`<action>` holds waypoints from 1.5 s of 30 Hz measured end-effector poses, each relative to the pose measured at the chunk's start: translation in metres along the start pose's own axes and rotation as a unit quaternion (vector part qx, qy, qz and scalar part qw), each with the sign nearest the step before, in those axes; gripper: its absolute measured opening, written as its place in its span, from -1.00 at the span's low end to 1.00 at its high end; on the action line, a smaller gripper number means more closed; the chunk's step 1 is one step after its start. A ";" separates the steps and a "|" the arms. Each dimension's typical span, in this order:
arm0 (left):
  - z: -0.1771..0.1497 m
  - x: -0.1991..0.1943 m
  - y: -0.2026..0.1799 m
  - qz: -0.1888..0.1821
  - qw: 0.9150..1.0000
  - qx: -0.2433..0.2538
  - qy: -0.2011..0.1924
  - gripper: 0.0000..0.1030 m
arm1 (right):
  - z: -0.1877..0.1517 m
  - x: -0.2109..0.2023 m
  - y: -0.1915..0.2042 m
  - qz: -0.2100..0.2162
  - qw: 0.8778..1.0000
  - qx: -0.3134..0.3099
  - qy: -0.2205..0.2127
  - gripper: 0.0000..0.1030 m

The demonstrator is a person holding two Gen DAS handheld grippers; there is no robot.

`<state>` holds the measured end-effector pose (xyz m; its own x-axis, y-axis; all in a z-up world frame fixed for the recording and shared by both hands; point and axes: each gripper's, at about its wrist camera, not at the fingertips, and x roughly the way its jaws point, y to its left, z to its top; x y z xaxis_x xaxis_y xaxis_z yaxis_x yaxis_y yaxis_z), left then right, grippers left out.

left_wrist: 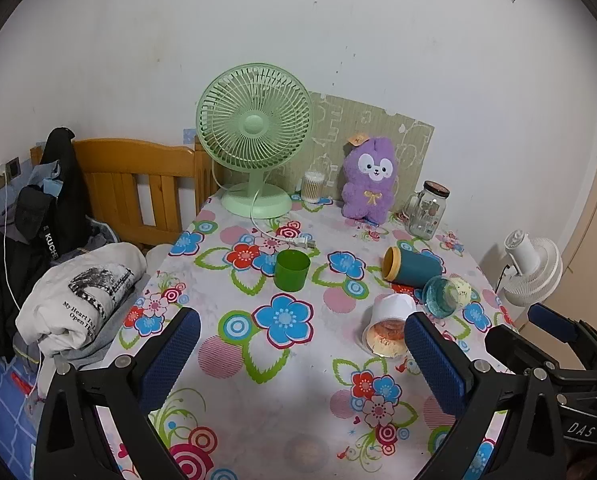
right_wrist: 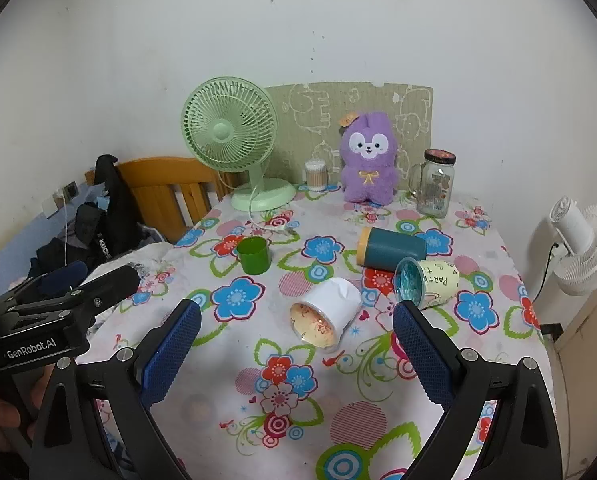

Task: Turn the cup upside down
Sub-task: 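Move the right gripper toward the white paper cup lying on its side, then close the right gripper around the body of the white paper cup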

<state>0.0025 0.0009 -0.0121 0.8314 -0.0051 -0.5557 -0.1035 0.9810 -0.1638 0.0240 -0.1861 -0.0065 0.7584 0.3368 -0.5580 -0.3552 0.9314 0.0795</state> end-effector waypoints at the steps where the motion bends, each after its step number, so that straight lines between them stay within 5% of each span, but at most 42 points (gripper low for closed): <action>1: 0.002 0.001 0.000 0.000 1.000 -0.001 0.002 1.00 | 0.000 0.001 0.000 0.000 1.000 0.000 0.001 0.91; 15: 0.000 0.034 0.003 0.004 0.999 0.002 0.041 1.00 | -0.001 0.036 -0.011 -0.016 0.999 0.020 0.039 0.90; 30: -0.005 0.108 0.009 0.010 0.994 0.019 0.107 1.00 | -0.001 0.116 -0.049 -0.018 0.985 0.117 0.128 0.91; 45: -0.007 0.172 -0.009 -0.035 0.976 0.093 0.196 1.00 | 0.003 0.189 -0.072 -0.027 0.962 0.191 0.193 0.90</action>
<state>0.1424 -0.0107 -0.1122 0.5568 -0.1108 -0.8232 0.0770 0.9937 -0.0817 0.1948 -0.1890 -0.1156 0.4850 0.2782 -0.8291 -0.0374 0.9538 0.2982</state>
